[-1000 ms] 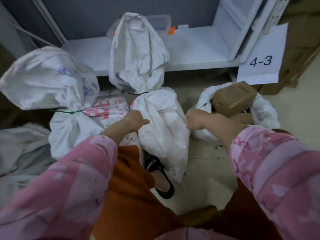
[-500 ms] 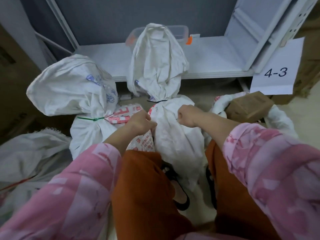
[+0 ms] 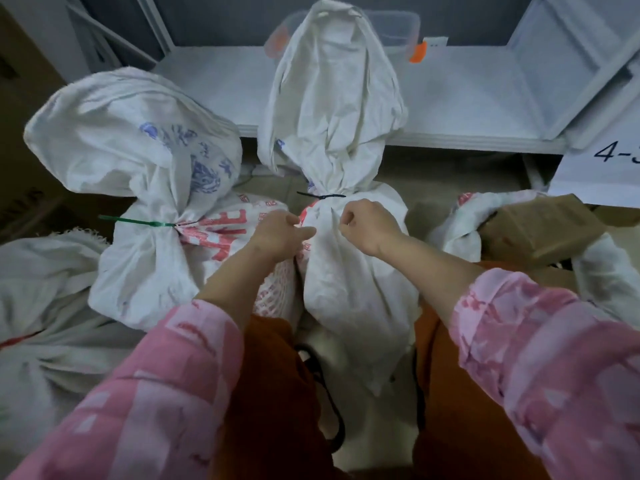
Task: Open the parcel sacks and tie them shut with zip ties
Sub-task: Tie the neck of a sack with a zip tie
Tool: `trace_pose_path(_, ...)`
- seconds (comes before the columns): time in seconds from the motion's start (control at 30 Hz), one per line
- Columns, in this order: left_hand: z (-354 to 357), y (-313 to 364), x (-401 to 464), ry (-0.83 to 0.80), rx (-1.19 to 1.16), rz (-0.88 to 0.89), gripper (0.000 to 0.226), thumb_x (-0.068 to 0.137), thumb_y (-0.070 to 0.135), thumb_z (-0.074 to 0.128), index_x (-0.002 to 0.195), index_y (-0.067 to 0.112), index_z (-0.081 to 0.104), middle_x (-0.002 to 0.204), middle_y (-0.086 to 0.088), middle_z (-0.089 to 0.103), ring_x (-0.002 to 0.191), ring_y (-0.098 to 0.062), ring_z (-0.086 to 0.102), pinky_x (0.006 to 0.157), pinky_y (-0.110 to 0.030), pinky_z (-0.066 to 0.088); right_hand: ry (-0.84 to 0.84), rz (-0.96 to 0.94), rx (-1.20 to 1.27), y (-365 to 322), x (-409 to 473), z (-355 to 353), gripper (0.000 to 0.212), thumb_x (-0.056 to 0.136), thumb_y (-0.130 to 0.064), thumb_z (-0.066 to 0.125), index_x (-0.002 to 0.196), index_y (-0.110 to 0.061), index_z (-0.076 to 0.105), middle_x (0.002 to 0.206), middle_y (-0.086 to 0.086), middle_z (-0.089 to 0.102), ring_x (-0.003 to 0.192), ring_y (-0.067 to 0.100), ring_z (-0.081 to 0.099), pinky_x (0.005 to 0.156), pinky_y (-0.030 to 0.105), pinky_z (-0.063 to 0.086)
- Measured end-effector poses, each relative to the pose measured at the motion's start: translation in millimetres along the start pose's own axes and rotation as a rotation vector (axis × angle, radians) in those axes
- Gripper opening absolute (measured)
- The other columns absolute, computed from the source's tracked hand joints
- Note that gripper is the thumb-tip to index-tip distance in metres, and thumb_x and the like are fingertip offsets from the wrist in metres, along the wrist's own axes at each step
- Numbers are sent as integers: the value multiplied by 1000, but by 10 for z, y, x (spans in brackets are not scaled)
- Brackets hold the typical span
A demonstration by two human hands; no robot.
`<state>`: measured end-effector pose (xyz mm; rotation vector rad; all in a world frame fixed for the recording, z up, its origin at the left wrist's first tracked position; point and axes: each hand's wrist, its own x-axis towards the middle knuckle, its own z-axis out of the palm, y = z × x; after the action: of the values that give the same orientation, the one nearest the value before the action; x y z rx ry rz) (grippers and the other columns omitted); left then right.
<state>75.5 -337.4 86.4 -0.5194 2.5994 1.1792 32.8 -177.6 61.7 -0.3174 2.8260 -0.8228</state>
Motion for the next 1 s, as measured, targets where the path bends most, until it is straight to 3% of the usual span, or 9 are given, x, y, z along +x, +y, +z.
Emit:
trace_pose_path(0.1,170,32,212,87,-165,-43,15,87,18,64,88,3,60,86,-13,60,61,-2,59,56,-24,43,29,-6,54,121,113,-15,18,88,-19,49,82,-12,64,84,0,64,83,21,60,72,32,50)
trace_pose_path(0.23,271,156,577,164,-307,-125,32,81,12,67,61,13,42,64,-5,54,66,-22,57,55,-26,37,26,-57,66,169,279,-60,18,88,-11,48,90,-20,64,87,-7,57,86,15,55,73,28,46)
trace_pose_path(0.33,270,244,849,229,-252,-129,20,77,14,65,83,-3,58,80,-18,60,77,-31,60,57,-35,45,16,-125,64,169,351,-67,17,88,-8,50,87,-16,65,87,-10,55,87,12,53,72,26,43)
trace_pose_path(0.43,358,219,1033,255,-159,-106,17,79,16,64,74,3,55,76,-16,58,80,-36,62,63,-40,48,-7,-159,83,184,373,-107,16,87,-7,52,83,-15,65,80,-13,52,82,10,51,70,24,41)
trace_pose_path(0.53,456,206,1087,246,21,-112,13,84,13,57,73,7,61,76,-9,59,80,-30,57,61,-28,42,-24,-166,93,211,373,-166,16,87,-10,54,81,-22,63,77,-15,50,80,8,50,69,21,37)
trace_pose_path(0.6,493,156,1154,328,155,-111,23,88,16,54,108,9,62,116,-10,58,102,-28,56,78,-32,46,-33,-159,93,222,364,-204,17,86,-10,53,84,-23,64,75,-17,49,79,7,48,68,21,36)
trace_pose_path(0.67,505,127,1182,392,170,-118,41,92,18,54,132,11,49,141,-8,38,119,-28,49,94,-37,42,-30,-154,85,224,351,-231,17,86,-10,52,86,-22,64,76,-16,50,78,7,47,67,21,35)
trace_pose_path(0.83,503,150,1127,365,147,-33,25,94,15,52,112,14,69,115,-6,66,108,-25,59,76,-25,40,-27,-170,70,169,341,-201,16,87,-10,53,87,-18,68,81,-12,56,76,7,50,66,21,37)
trace_pose_path(1.0,500,127,1098,389,214,28,24,92,8,52,72,15,63,82,-12,68,85,-27,64,66,-33,45,-31,-148,60,144,338,-181,18,88,-10,53,88,-16,70,80,-10,56,75,8,50,65,21,37)
